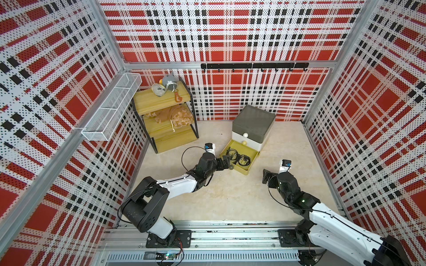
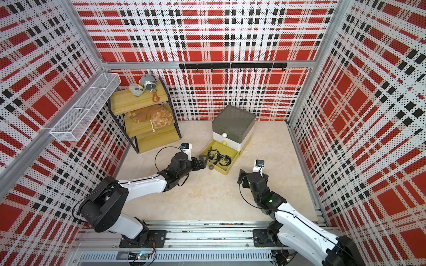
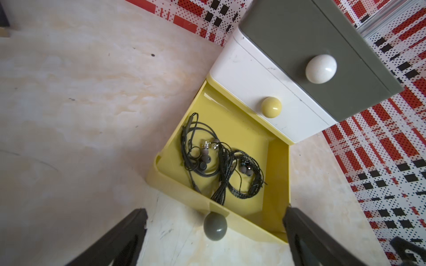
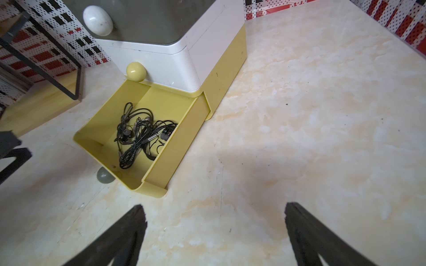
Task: Place the wired earphones into the drawer by color
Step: Place the wired earphones in the drawer.
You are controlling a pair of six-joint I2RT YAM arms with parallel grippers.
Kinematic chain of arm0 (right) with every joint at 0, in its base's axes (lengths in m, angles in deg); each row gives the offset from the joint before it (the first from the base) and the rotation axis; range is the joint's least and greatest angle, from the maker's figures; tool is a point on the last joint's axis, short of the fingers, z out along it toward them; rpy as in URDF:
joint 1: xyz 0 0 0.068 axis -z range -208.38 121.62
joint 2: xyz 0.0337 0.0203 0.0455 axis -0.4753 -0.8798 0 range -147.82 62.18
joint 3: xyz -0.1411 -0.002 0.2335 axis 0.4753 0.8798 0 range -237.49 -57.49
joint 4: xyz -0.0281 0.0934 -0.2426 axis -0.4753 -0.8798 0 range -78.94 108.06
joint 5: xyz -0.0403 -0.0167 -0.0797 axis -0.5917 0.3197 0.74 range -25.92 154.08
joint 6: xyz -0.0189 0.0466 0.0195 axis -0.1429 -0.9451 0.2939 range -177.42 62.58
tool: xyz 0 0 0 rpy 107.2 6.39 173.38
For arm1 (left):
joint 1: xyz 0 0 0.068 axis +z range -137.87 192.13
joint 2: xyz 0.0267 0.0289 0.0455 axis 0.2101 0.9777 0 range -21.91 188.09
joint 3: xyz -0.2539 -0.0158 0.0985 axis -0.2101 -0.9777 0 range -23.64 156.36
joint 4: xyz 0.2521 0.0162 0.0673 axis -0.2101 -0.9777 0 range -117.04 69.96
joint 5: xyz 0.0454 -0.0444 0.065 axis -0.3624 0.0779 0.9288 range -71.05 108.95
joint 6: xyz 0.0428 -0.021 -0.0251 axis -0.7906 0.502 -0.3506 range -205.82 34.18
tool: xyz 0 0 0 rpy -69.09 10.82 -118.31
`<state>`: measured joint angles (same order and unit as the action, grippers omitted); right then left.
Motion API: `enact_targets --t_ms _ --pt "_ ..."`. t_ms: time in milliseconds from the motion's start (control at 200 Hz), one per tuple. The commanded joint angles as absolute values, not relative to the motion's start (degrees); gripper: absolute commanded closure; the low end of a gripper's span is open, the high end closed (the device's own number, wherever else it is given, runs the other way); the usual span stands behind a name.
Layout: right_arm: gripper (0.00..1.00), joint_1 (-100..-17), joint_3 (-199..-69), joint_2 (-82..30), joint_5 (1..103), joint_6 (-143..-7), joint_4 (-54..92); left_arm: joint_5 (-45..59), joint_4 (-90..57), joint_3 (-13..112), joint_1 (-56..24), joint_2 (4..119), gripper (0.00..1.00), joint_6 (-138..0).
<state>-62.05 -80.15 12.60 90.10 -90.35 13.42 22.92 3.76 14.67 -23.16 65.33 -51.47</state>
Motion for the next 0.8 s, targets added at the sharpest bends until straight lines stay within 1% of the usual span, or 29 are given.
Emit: enact_targets --t_ms 0,311,386,416,591,696,797 --pt "0.00 -59.16 -83.10 9.21 87.90 -85.69 14.17 24.75 5.47 12.48 -22.94 62.97 0.01 -53.12" --pt "0.00 -48.63 -87.34 0.44 76.69 -82.37 18.23 26.02 5.45 8.98 -24.15 64.29 0.01 -52.52" --pt "0.00 -46.70 -87.62 -1.02 76.21 -81.66 19.55 26.42 5.04 8.95 -24.42 65.02 0.01 -52.05" --pt "0.00 -46.15 -87.64 -1.65 74.33 -81.23 20.08 26.73 4.67 9.05 -24.56 65.26 0.01 -51.88" --pt "0.00 -43.26 -86.70 -3.93 70.72 -81.04 23.66 29.74 1.98 10.00 -25.31 66.81 0.01 -50.89" --pt "0.00 -42.79 -86.21 -3.90 69.38 -81.41 23.91 30.98 -0.03 10.93 -25.47 68.16 0.01 -50.31" --pt "0.00 -42.79 -85.55 -3.10 70.27 -81.14 24.21 31.55 -0.67 11.72 -25.62 69.57 0.01 -50.20"
